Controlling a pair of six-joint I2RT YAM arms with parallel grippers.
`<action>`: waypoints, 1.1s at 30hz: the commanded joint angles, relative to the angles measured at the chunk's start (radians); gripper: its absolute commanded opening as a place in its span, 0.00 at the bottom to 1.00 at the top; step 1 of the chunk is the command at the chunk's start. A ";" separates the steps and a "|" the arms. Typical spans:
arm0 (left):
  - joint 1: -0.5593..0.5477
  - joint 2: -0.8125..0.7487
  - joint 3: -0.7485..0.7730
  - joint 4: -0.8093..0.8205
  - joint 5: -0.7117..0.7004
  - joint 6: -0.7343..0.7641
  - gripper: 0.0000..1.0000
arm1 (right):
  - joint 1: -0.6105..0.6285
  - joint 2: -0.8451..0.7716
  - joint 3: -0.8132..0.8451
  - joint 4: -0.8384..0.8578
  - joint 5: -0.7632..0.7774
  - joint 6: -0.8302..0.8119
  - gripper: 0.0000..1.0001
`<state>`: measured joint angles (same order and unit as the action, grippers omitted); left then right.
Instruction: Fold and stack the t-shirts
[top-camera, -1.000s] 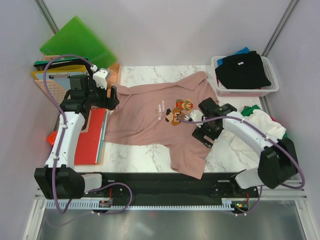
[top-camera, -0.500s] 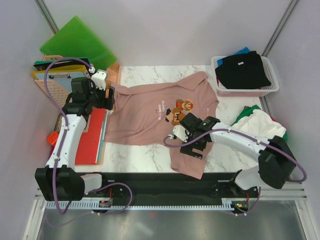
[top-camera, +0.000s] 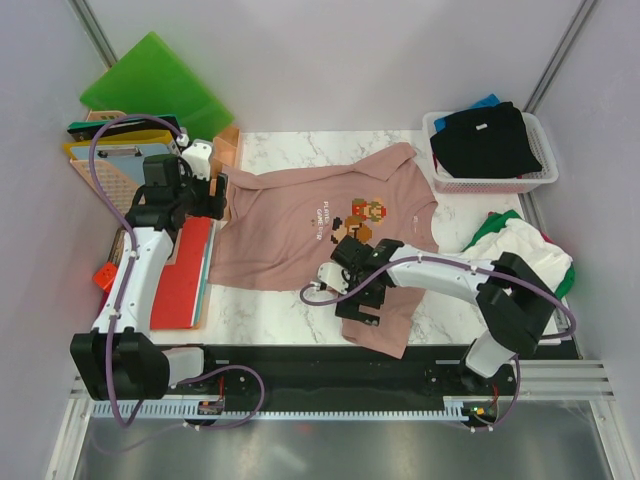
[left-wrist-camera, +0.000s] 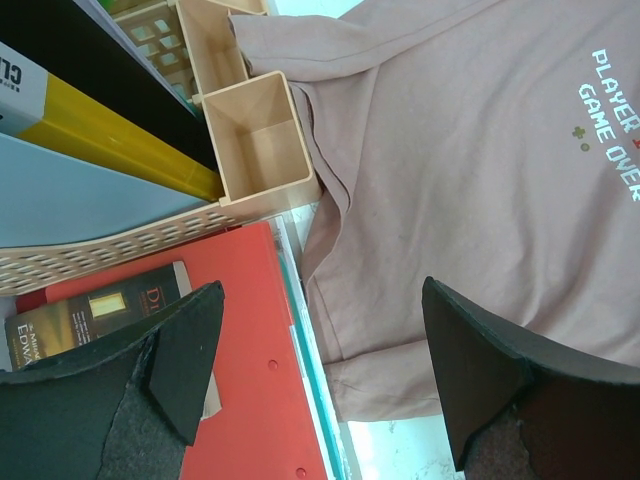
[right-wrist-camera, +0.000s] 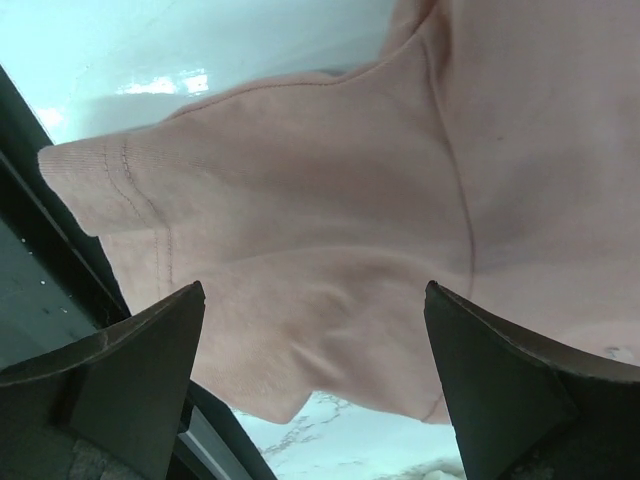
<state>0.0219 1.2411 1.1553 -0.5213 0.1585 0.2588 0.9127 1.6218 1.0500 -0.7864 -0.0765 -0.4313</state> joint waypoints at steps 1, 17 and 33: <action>0.004 0.018 0.015 0.029 -0.005 0.016 0.87 | 0.000 0.038 -0.025 -0.008 -0.051 0.000 0.98; 0.006 -0.002 0.029 0.017 -0.025 0.033 0.87 | -0.005 0.056 -0.056 -0.138 0.004 -0.086 0.98; 0.004 0.034 0.017 0.026 0.016 0.010 0.87 | -0.023 -0.057 -0.208 -0.251 0.159 -0.152 0.98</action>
<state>0.0219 1.2716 1.1564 -0.5224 0.1600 0.2600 0.8986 1.6024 0.8463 -0.9958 0.0525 -0.5632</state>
